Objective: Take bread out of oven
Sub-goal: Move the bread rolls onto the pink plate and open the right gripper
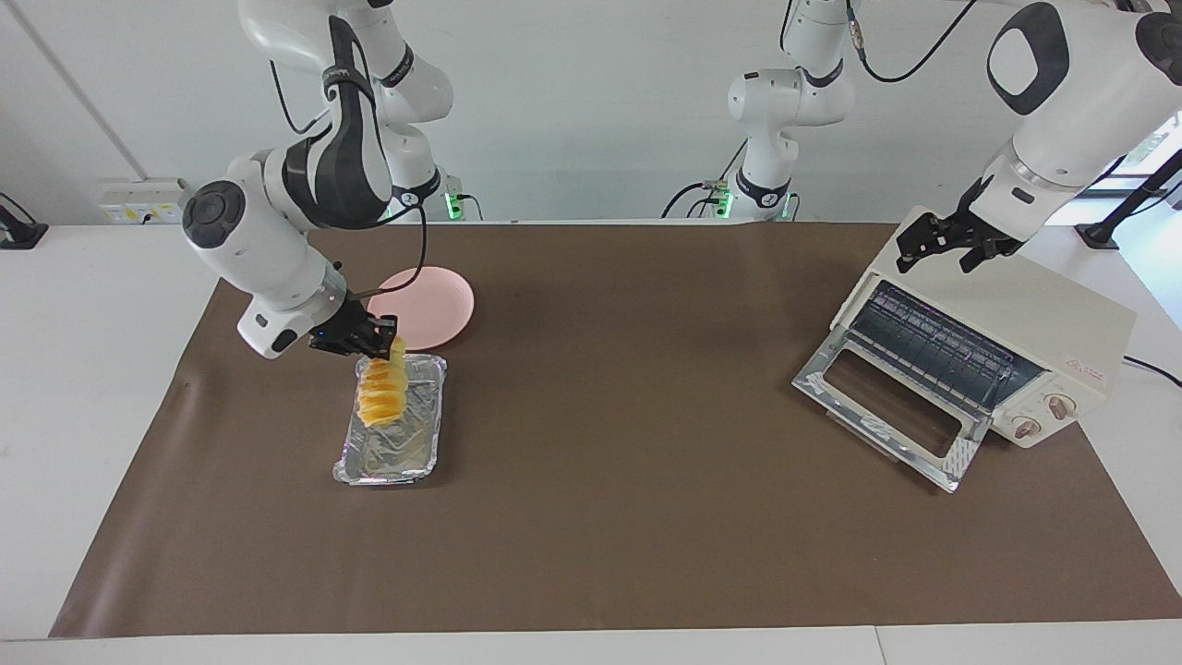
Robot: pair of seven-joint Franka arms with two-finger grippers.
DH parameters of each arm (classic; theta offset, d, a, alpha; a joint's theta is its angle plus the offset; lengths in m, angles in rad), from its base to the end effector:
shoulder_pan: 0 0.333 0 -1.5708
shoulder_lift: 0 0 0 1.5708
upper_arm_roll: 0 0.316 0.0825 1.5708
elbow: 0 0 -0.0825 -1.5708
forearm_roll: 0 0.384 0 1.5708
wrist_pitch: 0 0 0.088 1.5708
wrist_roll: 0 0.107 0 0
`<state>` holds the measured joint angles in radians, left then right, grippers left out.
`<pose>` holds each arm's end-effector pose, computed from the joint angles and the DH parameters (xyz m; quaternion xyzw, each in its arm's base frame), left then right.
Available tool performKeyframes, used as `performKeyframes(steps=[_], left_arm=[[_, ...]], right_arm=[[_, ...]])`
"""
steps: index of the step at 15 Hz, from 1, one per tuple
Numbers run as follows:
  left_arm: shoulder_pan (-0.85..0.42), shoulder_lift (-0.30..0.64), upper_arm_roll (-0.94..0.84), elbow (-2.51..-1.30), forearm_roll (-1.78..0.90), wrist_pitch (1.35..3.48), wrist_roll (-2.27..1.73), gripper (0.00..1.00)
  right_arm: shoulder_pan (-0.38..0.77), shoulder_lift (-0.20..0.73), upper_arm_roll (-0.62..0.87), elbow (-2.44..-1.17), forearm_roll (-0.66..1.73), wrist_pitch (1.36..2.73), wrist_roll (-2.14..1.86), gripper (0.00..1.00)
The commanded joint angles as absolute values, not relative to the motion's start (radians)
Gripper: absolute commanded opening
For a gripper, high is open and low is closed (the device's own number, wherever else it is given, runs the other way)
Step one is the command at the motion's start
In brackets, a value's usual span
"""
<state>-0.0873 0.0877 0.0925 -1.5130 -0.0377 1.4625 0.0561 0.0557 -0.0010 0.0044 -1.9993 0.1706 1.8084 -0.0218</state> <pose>0.5685 -0.0037 0.5937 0.9972 -0.0260 -0.0684 0.0169 0.5307 0.0461 0.4444 -0.9922 -0.0128 0.0960 0.0787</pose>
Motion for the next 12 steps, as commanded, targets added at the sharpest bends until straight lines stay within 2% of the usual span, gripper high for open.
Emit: performKeyframes(steps=[1,5,7,9,12], left_arm=[[-0.080,0.055,0.081,-1.554,-0.018,1.479,0.052,1.00],[-0.080,0.055,0.081,-1.554,-0.018,1.479,0.052,1.00],[-0.080,0.055,0.081,-1.554,-0.018,1.479,0.052,1.00],[-0.080,0.055,0.081,-1.554,-0.018,1.479,0.052,1.00],[-0.080,0.055,0.081,-1.554,-0.018,1.479,0.052,1.00]], right_arm=[[0.072,-0.204,0.014,-2.241,0.158,1.841,0.034,0.00],[0.067,-0.337,0.014,-2.423,0.158,1.847,0.043,0.00],[0.071,-0.386,0.015,-2.509,0.158,1.902,0.048,0.00],[0.071,-0.403,0.014,-2.558,0.158,1.953,0.048,0.00],[0.067,-0.379,0.015,-2.597,0.158,2.051,0.046,0.00]])
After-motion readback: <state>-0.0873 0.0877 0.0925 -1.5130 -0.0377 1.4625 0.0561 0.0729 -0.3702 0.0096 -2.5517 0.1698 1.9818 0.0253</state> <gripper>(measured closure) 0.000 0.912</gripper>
